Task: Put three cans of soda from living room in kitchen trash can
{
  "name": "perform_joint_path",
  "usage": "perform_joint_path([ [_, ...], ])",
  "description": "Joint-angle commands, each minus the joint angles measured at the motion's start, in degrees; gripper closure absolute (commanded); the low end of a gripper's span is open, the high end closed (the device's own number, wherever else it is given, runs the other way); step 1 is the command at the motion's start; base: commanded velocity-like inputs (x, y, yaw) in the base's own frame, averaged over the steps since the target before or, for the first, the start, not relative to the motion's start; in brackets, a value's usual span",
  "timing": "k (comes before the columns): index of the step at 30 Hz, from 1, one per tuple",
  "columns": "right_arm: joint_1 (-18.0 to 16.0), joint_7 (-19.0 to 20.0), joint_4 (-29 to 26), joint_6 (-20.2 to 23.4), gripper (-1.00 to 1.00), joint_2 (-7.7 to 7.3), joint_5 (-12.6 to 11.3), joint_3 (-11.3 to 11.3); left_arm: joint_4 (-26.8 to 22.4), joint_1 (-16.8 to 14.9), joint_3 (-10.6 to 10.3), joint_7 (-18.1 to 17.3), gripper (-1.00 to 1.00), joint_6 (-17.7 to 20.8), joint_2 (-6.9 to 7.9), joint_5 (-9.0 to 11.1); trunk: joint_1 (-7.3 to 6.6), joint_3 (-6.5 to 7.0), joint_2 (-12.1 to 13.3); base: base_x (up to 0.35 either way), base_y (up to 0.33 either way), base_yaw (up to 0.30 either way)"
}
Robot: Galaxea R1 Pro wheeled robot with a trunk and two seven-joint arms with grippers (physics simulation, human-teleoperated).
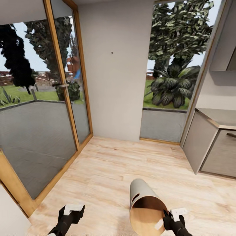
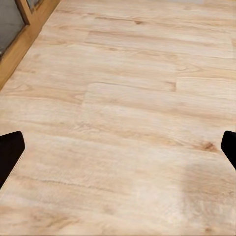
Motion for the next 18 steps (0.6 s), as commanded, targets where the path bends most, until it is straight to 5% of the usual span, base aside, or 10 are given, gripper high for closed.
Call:
perform_joint_path([
  [1, -0.03, 0.34, -0.12, 0.0, 1.0, 0.03, -0.1, -0.03, -0.04, -0.01, 0.0, 0.0, -1.0, -0.01, 0.0, 0.01, 0.0, -0.09, -0.01, 0.0, 0.317, 0.0],
  [18, -0.03, 0.3, 0.02, -0.19, 1.0, 0.19, 0.26, 0.2, -0.12, 0.01, 0.01, 0.0, -1.0, -0.03, 0.01, 0.03, 0.0, -1.43, -0.01, 0.0, 0.316, 0.0],
])
